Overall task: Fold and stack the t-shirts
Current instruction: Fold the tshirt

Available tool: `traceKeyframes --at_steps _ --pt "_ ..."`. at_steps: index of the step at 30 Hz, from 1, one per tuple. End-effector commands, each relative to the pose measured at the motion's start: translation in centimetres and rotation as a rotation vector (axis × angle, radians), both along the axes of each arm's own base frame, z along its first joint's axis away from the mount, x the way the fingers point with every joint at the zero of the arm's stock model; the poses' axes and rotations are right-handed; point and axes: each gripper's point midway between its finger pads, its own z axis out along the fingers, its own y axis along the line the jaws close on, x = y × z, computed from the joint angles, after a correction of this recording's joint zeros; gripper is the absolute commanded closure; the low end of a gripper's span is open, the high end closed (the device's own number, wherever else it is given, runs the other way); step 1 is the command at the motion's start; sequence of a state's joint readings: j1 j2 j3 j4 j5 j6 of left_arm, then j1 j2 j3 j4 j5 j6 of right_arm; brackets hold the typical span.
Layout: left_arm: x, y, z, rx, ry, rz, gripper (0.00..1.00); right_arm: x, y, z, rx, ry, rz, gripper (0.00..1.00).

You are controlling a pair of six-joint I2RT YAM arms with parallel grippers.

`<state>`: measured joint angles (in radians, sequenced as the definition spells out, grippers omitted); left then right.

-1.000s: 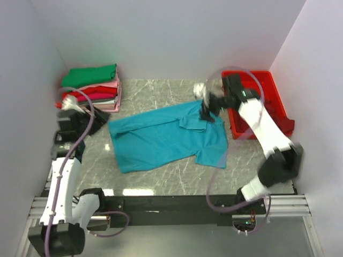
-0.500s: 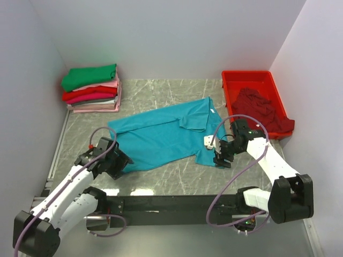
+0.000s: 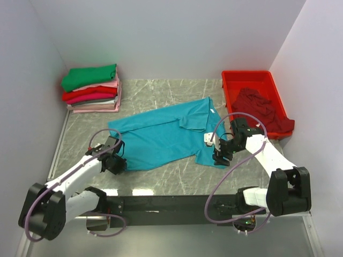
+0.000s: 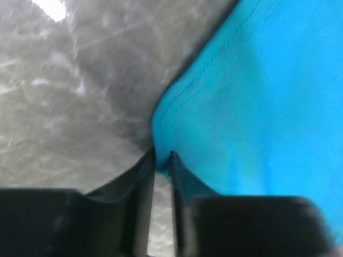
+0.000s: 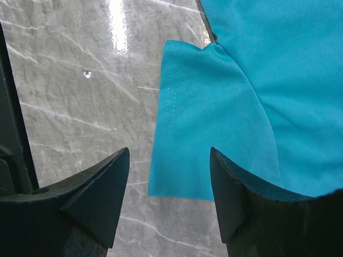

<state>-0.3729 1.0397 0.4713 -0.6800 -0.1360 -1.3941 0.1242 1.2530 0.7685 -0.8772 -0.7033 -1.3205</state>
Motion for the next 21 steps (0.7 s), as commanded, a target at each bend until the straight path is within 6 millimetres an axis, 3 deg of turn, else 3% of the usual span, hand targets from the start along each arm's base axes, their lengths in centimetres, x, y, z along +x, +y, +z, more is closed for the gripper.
traceKeyframes --at_steps 1,2,5,6,9,15,19,21 --pt "3.1 0.3 1.5 0.050 -0.089 0.001 0.85 1.0 0.3 1.4 0.038 -0.028 -0.009 0.32" --pt "3.5 0.2 1.9 0.051 -0.099 -0.008 0.92 1.0 0.4 1.5 0.039 -0.027 -0.007 0.32" --pt "5.3 0.0 4.7 0.068 -0.167 -0.034 0.92 0.9 0.3 1.7 0.040 -0.024 -0.008 0.33" --pt "6.4 0.1 6.2 0.083 -0.208 -0.042 0.89 0.9 0.3 1.5 0.038 -0.019 -0.008 0.33" --pt "7.8 1.1 7.3 0.107 -0.215 -0.039 0.77 1.1 0.3 1.6 0.039 -0.016 -0.015 0.34" --pt "8.8 0.8 6.1 0.052 -0.149 -0.110 0.53 1.2 0.6 2.2 0.063 -0.007 -0.017 0.35" --pt "8.3 -0.2 6.9 0.010 -0.167 -0.191 0.49 1.3 0.5 2.3 0.064 -0.012 -0.021 0.35" --pt "6.8 -0.4 6.7 -0.014 -0.147 -0.222 0.49 1.2 0.4 2.3 0.060 -0.010 -0.021 0.35"
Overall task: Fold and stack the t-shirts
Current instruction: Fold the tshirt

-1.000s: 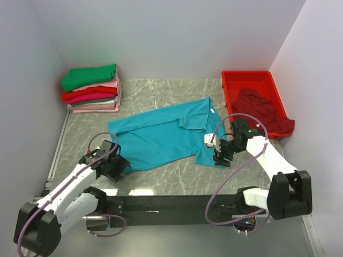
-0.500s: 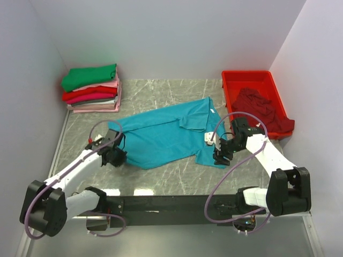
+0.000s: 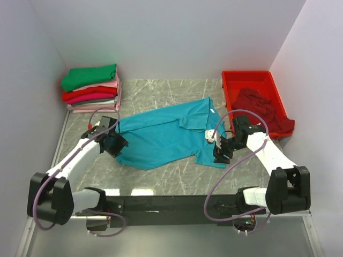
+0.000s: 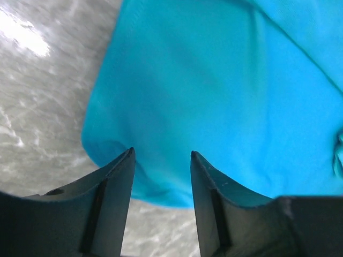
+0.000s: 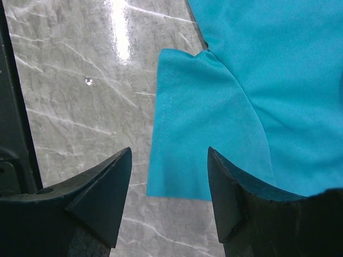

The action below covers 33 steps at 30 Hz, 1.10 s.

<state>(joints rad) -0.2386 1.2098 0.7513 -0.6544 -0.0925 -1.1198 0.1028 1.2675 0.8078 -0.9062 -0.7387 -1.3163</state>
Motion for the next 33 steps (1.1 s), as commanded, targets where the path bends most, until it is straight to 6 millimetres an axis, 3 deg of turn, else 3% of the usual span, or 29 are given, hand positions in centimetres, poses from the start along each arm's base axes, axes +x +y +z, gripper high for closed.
traceKeyframes --at_steps 1,8,12,15,20,29,33 --pt "-1.4 -0.8 1.9 -0.047 -0.044 -0.091 0.48 0.5 0.2 1.2 0.026 -0.020 -0.001 0.35" --pt "-8.0 0.4 0.0 -0.069 0.097 0.004 0.49 0.4 0.2 0.7 0.031 -0.002 -0.006 0.35" --pt "-10.5 0.0 -1.1 -0.132 0.154 0.042 0.62 0.2 0.3 0.5 0.036 0.013 -0.008 0.36" --pt "-10.7 -0.2 -1.0 -0.140 0.140 0.020 0.63 0.1 0.3 0.5 0.040 0.019 -0.007 0.36" --pt "-9.7 0.1 -2.6 -0.097 0.174 0.012 0.58 -0.2 0.6 0.7 0.059 0.037 -0.003 0.36" --pt "-6.0 -0.3 -3.1 -0.072 0.153 0.008 0.62 -0.9 0.4 0.1 0.048 0.069 0.009 0.36" --pt "-4.6 0.8 -2.8 0.004 0.128 0.023 0.64 -1.3 0.5 0.1 0.057 0.090 0.018 0.37"
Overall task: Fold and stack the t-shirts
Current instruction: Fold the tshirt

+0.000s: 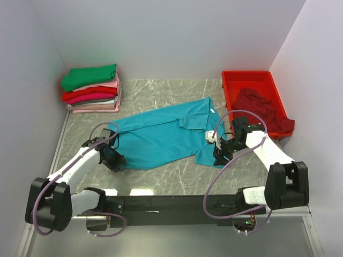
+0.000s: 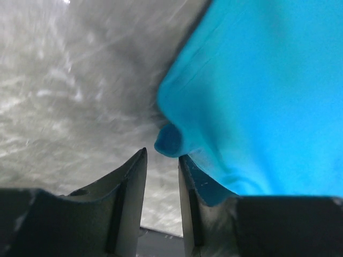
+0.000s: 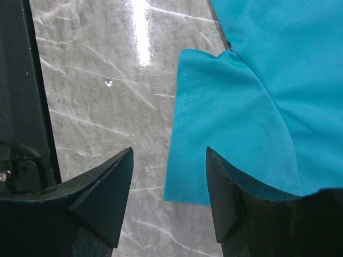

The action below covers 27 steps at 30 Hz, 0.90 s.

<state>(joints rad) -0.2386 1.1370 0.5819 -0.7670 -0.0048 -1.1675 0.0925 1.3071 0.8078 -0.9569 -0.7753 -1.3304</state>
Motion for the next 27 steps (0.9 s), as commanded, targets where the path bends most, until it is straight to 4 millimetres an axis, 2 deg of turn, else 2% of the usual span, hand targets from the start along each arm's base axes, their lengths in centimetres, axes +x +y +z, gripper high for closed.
traceKeyframes --at_steps 1,8,17,24,25,27 --pt "3.2 0.8 1.5 0.064 -0.098 0.005 0.65 -0.1 0.4 0.7 0.034 0.006 0.012 0.37" --pt "4.9 0.5 1.6 0.067 -0.111 -0.023 0.64 -0.3 0.3 0.4 0.030 0.021 0.014 0.38" --pt "4.3 -0.2 0.4 0.036 -0.078 -0.048 0.63 0.0 0.1 0.5 0.031 0.020 0.008 0.39" --pt "4.1 -0.2 0.1 0.037 -0.054 -0.070 0.61 0.1 -0.1 0.5 0.031 0.023 0.002 0.39" --pt "3.9 -0.2 0.0 0.038 -0.052 -0.072 0.62 0.2 -0.1 0.5 0.029 0.023 0.000 0.39" --pt "3.7 -0.2 -0.2 0.037 -0.050 -0.077 0.73 0.2 -0.1 0.5 0.029 0.023 -0.001 0.39"
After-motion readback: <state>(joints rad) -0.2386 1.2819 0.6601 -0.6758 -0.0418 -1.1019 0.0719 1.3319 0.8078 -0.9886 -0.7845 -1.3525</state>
